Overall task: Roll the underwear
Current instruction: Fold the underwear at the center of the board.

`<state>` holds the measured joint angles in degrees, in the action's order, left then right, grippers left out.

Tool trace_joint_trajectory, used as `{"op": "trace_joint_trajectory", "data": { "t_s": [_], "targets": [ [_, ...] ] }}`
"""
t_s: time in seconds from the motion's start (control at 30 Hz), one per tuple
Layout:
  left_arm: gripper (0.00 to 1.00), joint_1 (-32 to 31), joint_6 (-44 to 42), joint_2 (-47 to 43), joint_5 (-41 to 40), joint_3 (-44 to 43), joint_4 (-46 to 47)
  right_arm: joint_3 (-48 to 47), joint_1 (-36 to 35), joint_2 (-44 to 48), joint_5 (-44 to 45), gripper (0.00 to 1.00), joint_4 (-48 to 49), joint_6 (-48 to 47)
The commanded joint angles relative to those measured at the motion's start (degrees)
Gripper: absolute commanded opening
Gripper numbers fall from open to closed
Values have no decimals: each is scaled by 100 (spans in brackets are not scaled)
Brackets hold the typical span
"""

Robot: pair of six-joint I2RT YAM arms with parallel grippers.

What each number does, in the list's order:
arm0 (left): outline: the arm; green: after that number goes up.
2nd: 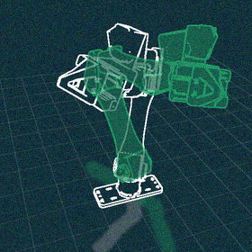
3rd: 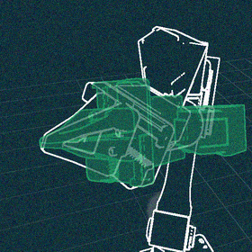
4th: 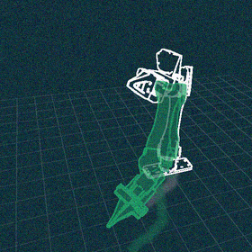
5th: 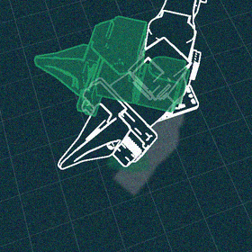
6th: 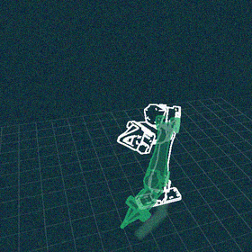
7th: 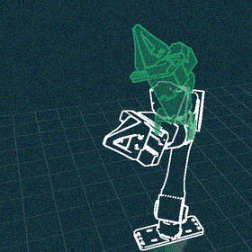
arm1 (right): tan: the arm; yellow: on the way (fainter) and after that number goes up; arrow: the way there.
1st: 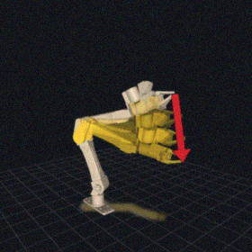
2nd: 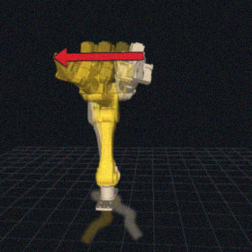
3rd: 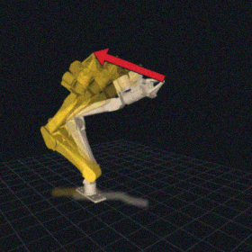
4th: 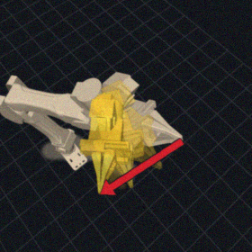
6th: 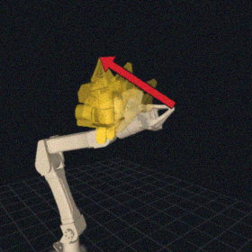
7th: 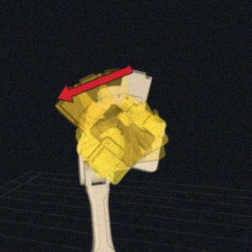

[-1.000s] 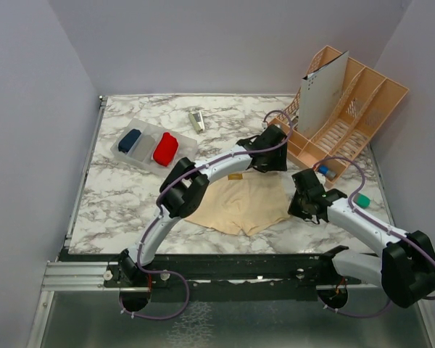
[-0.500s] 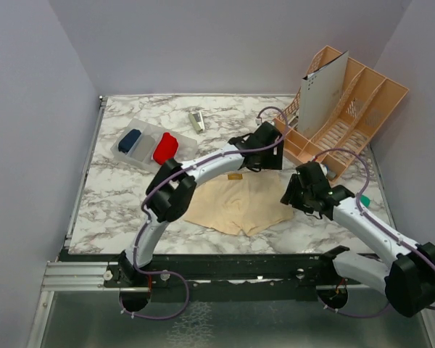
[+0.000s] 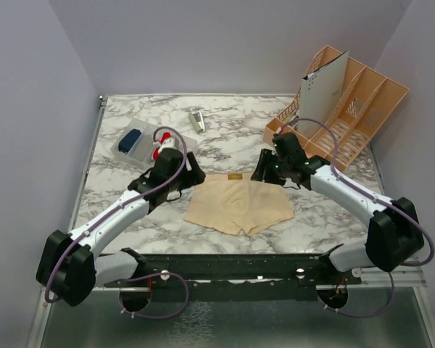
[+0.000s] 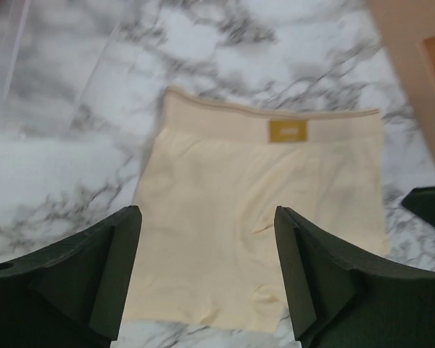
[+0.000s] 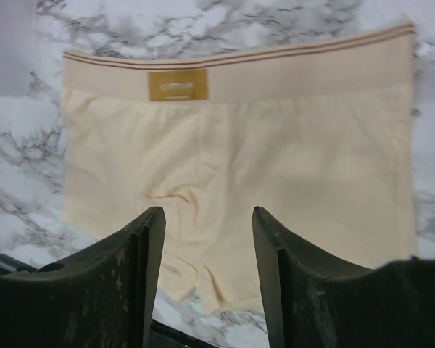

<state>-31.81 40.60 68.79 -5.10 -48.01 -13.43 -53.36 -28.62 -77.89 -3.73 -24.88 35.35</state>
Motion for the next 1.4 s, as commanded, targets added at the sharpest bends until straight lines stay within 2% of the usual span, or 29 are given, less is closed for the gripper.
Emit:
{"op": "trace_joint_trajectory", "data": {
  "t_s": [0.0, 0.17, 0.3, 0.43, 0.63, 0.73, 0.87, 1.07, 1.2, 1.37],
  "targets": [
    [77, 78, 674, -627, 139, 1179, -353, -949, -549, -741, 152, 54, 2, -248],
    [71, 112, 1398, -1248, -240, 2038, -747, -2137, -1143, -1793, 756, 54, -435, -279],
    [66, 114, 1564, -1678, -224, 2467, -758, -2828, -1484, -2503, 1145, 54, -653, -266],
    [60, 121, 1393, -1537, 205, 2630, -574, -3370, -1695, -2980, 1367, 53, -814, -301],
    [57, 114, 1018, -1058, 760, 2649, -280, -4051, -1973, -3548, 1623, 51, -1072, -445],
    [52, 114, 834, -864, 920, 2669, -302, -4340, -2081, -3833, 1727, 50, -1210, -469],
    [36, 114, 822, -760, 1027, 2770, -365, -4771, -2213, -4210, 1912, 50, -1452, -485],
    [31, 114, 848, -1111, 840, 2876, -536, -5189, -2348, -4582, 1989, 50, -1565, -529],
    [18, 114, 839, -1240, 801, 2848, -528, -5354, -2374, -4790, 1827, 49, -1494, -478],
    [6, 110, 762, -1275, 836, 2837, -503, -5880, -2435, -5280, 1941, 49, -1679, -468]
  ]
}}
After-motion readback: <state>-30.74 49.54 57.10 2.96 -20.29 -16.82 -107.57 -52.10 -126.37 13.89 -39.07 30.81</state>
